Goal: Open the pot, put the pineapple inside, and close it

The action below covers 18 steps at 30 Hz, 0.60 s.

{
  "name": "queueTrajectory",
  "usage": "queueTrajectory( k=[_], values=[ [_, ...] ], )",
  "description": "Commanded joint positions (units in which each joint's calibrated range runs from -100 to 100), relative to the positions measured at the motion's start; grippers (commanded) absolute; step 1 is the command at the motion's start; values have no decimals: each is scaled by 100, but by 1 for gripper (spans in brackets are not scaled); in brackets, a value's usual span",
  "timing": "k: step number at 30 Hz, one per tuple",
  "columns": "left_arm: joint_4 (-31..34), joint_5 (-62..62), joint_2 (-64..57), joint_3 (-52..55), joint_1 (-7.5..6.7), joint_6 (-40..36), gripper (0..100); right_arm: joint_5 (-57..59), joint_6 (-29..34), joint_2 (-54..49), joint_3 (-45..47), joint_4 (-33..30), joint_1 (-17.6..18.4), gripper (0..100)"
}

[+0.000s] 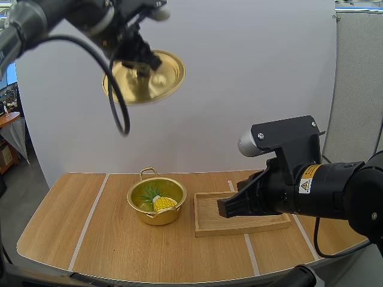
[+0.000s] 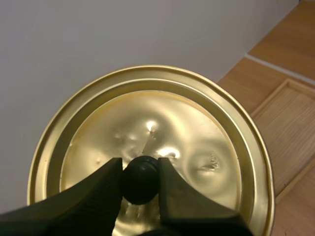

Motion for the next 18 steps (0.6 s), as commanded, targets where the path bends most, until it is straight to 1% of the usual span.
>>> queueTrajectory(
  k=[1, 7, 13, 18],
  values=[
    [-65, -1204, -3, 1991, -22, 266, 0, -24, -93, -49, 11, 8, -24, 0],
    [-80, -2202, 39, 3056, -22, 437, 0, 10, -93, -49, 11, 8, -24, 0],
    [-143, -2938, 287, 3590, -22, 474, 0, 27, -93, -49, 11, 8, -24, 0],
    [-441, -3473, 675, 3844, -22, 720, 0, 27, -93, -49, 11, 8, -24, 0]
  ],
)
